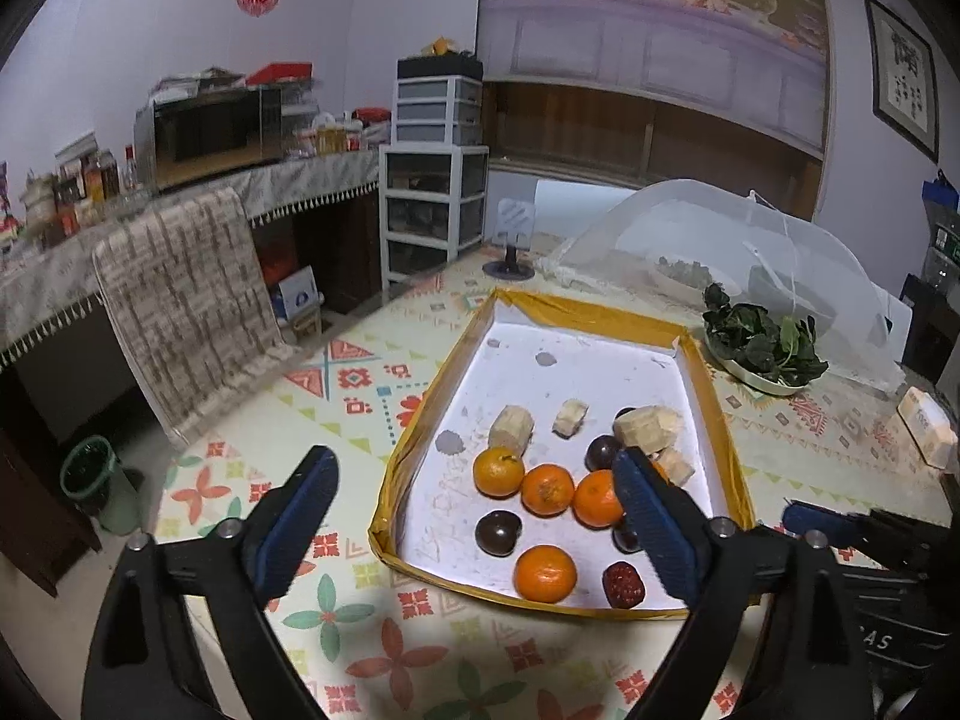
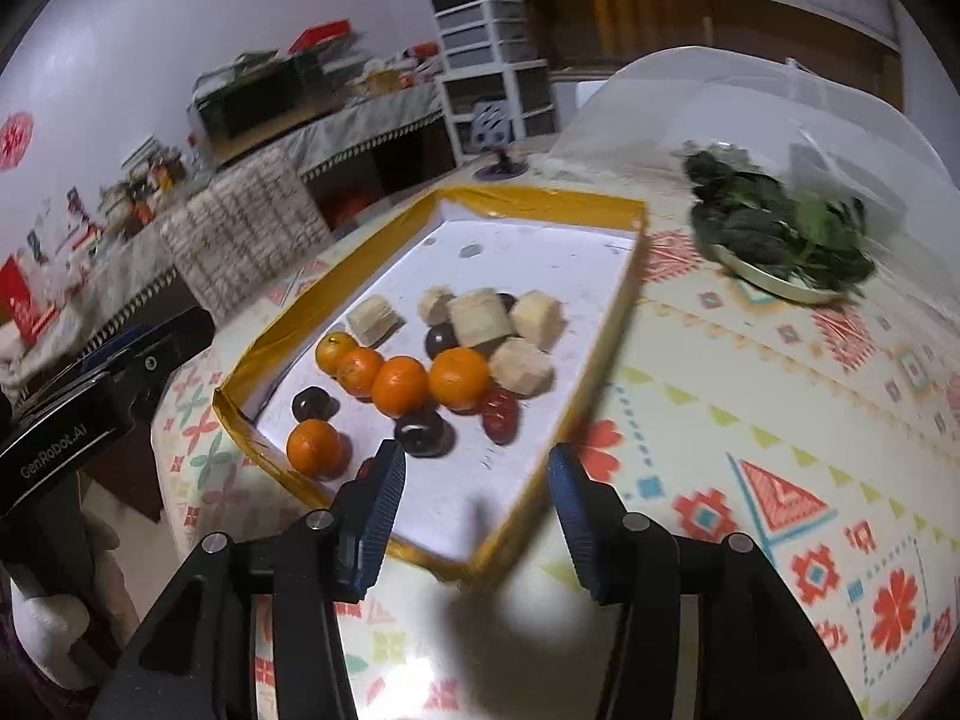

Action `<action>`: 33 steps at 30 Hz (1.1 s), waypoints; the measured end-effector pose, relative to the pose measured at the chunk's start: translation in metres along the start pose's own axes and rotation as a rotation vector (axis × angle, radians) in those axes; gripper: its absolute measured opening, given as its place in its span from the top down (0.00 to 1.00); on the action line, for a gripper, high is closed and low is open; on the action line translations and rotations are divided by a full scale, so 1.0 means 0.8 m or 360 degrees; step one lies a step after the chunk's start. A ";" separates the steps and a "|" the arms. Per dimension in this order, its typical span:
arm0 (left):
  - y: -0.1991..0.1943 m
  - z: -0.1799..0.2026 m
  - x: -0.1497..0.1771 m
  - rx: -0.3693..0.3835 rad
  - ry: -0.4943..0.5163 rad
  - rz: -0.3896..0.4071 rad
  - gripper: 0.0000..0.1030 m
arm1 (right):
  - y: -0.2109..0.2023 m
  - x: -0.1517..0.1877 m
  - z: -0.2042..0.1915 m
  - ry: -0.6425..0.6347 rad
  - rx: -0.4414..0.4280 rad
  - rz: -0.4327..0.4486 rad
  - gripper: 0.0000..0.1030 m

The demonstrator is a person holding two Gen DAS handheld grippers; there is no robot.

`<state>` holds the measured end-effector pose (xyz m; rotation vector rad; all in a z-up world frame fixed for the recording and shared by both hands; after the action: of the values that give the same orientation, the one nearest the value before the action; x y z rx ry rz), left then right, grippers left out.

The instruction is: Organize fruits

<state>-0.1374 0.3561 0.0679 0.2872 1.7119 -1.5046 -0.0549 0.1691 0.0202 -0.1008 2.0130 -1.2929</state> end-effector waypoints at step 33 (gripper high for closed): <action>-0.093 0.090 0.040 -0.0252 -0.0065 0.0162 0.00 | -0.081 0.086 0.037 0.0001 0.0014 0.0170 0.33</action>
<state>-0.1754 0.2606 0.1031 0.2547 1.7457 -1.2853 -0.1066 0.0852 0.0302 0.0111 1.9854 -1.2343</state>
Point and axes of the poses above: each gripper's, at about its wrist camera, not at the fingertips, and y roughly the way its jaws point, z to its right, x to its underside, the point moved 5 cm from there along y, roughly the way its jaws point, and after that the axes turned 13 degrees about -z, right-handed, at the moved point
